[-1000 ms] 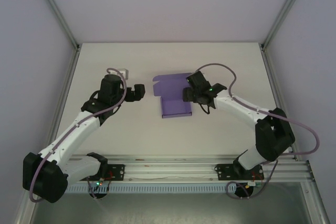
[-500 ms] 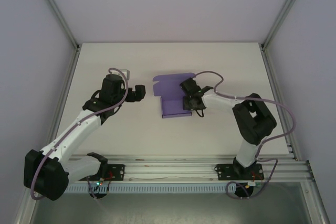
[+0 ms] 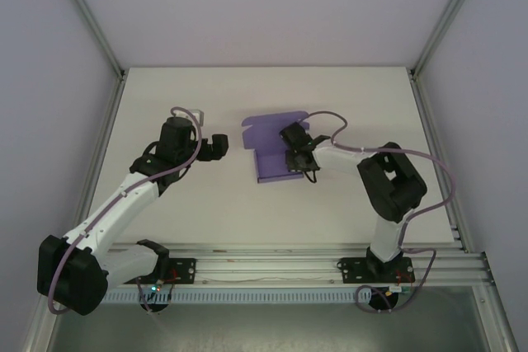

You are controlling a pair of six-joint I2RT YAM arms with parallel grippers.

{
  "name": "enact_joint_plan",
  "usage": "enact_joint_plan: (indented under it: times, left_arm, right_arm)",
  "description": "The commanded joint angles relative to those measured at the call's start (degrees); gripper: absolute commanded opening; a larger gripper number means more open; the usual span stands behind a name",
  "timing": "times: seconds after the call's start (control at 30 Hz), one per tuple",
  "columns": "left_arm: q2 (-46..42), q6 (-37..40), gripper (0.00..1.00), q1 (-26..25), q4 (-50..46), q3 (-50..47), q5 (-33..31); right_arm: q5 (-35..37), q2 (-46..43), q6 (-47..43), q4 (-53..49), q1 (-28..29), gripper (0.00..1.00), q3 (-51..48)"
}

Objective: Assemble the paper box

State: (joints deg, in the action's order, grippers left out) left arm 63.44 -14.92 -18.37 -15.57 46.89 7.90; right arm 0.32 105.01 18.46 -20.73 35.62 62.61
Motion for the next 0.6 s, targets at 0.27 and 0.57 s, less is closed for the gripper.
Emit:
enact_joint_plan:
  times: [0.27, 0.57]
  left_arm:
    - [-2.77, 0.06, 1.0, -0.04, -2.09, 0.17, -2.72]
    - [-0.66, -1.62, 1.0, 0.08, -1.76, 1.25, -4.71]
  right_arm:
    - [5.32, 6.9, 2.11, -5.92, -0.02, 0.0, 0.55]
    - [7.85, 1.99, 1.71, -8.52, 0.87, 0.0, 2.54]
